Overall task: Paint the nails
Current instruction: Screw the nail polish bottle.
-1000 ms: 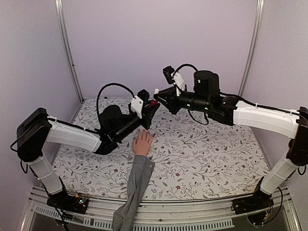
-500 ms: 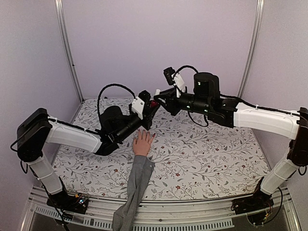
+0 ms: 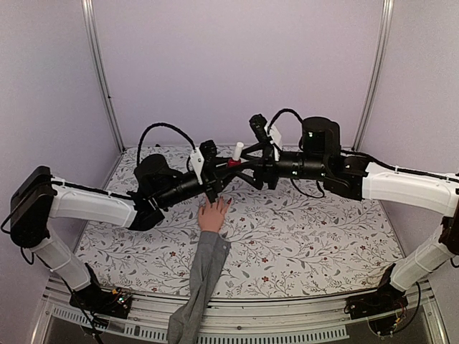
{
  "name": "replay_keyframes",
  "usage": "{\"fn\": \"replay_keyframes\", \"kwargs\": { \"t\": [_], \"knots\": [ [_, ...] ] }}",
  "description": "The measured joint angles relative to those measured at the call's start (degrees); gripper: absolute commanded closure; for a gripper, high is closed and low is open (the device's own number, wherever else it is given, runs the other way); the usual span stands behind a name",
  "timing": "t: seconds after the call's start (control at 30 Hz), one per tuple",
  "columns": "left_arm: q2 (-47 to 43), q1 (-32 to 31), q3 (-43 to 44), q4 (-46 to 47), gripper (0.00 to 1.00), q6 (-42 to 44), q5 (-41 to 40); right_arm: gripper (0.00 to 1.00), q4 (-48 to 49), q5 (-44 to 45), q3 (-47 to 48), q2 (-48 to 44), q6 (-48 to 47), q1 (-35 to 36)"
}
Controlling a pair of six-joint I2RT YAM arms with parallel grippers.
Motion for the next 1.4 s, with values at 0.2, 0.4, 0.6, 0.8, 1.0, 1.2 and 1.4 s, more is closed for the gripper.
{"fn": "replay_keyframes", "kwargs": {
  "t": [0.2,0.4,0.6,0.8,1.0,1.2,1.4],
  "knots": [
    [-3.26,3.43,-0.09,-3.17,1.0,-1.49,19.47,0.37,-1.11,-10.38,-2.27,-2.99,-4.92,-0.17],
    [-3.43,4.22,2.95,-11.1,1.0,-1.6,34.12,0.42,-4.09,-18.62,-2.51,-5.09,-11.76,-0.22],
    [-1.62,4.22,5.18,-14.1,1.0,-3.37,43.76,0.49,-7.74,-22.47,-1.95,-6.97,-17.9,0.02],
    [0.7,4.22,7.08,-15.82,1.0,-4.59,48.52,0.62,-10.99,-22.6,-0.96,-6.97,-21.24,0.9],
    [1.57,4.22,7.34,-16.55,1.0,-5.4,50.4,0.74,-12.55,-22.93,0.15,-6.93,-22.64,1.44],
    [1.62,4.33,7.37,-16.52,1.0,-5.88,50.66,0.8,-13.84,-23.41,0.5,-6.56,-22.91,1.46],
    [1.62,4.61,7.37,-16.63,1.0,-5.99,50.69,0.9,-13.66,-23.41,1.03,-5.66,-23.23,1.33]
  ]
}}
